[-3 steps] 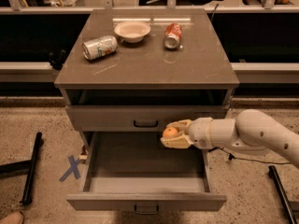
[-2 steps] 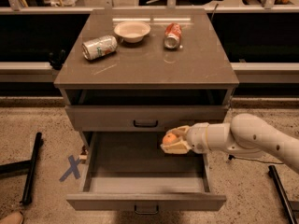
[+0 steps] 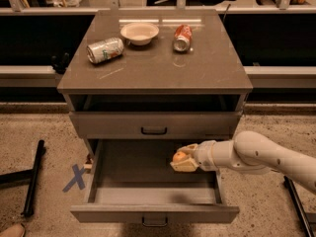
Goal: Place orange into middle drawer
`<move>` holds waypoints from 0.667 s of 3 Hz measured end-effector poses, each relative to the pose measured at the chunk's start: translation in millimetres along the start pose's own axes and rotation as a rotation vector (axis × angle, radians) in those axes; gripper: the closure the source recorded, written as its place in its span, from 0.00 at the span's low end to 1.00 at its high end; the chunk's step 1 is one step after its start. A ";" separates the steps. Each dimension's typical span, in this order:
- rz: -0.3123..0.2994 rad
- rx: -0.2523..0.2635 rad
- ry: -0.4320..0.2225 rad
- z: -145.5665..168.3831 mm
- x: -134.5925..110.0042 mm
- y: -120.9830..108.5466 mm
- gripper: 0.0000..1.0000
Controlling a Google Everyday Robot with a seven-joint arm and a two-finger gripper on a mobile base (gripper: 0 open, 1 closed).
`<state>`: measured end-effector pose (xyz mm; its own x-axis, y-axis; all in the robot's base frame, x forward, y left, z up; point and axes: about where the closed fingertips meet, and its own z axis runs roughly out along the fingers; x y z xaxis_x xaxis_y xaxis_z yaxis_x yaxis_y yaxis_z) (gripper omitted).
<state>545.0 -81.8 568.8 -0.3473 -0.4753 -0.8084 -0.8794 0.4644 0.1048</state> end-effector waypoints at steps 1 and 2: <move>0.011 0.015 0.031 15.1 17.0 -7.8 1.00; 0.026 0.029 0.057 39.5 35.5 -16.2 1.00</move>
Offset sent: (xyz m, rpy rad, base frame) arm 0.0216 0.0051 -0.0707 -0.0744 0.0396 -0.0429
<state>559.7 -76.7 515.6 -0.3889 -0.5036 -0.7715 -0.8603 0.4981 0.1085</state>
